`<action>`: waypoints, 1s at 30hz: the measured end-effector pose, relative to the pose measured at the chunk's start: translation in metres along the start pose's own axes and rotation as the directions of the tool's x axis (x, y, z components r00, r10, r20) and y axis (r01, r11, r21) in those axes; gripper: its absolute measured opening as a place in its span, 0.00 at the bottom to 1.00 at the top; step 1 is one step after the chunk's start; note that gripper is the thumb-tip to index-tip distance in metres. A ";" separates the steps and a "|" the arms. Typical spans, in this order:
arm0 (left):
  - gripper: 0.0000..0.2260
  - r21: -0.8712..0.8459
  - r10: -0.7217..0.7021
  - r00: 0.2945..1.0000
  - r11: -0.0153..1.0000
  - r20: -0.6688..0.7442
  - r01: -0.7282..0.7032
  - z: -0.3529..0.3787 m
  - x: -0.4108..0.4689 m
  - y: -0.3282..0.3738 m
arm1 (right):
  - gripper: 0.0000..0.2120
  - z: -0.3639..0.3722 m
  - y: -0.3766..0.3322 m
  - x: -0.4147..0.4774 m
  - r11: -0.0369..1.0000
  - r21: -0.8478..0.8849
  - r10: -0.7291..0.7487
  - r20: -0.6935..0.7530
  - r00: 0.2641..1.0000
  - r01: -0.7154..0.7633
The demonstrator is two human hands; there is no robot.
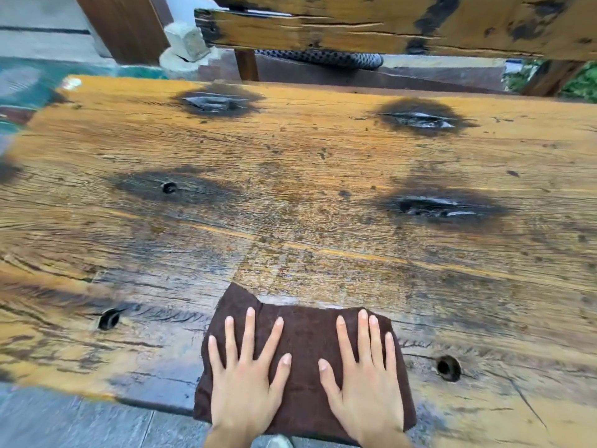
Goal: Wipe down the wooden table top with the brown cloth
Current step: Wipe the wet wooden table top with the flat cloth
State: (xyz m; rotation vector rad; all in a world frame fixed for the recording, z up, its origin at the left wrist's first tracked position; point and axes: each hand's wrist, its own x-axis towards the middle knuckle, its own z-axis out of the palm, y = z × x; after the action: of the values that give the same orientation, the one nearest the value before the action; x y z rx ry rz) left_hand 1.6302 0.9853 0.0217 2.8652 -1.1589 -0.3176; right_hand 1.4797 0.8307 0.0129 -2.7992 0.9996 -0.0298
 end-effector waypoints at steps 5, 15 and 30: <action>0.30 -0.005 0.003 1.000 1.000 -0.026 -0.004 0.003 -0.015 -0.004 | 0.37 0.001 -0.010 -0.013 1.000 -0.013 0.023 -0.048 0.999 -0.023; 0.31 -0.020 -0.014 0.995 1.000 -0.098 0.012 0.006 -0.009 -0.002 | 0.37 0.007 -0.019 -0.015 0.990 -0.097 0.090 -0.104 0.990 -0.100; 0.31 -0.047 0.022 0.999 0.999 -0.032 -0.024 -0.006 0.084 -0.023 | 0.39 0.003 -0.034 0.054 0.972 -0.020 0.236 0.007 0.972 -0.236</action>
State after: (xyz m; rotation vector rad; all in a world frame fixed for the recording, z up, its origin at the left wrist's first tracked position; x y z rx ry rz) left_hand 1.7062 0.9432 0.0107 2.8042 -1.1618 -0.2932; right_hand 1.5433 0.8232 0.0134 -2.6738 1.3301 0.0228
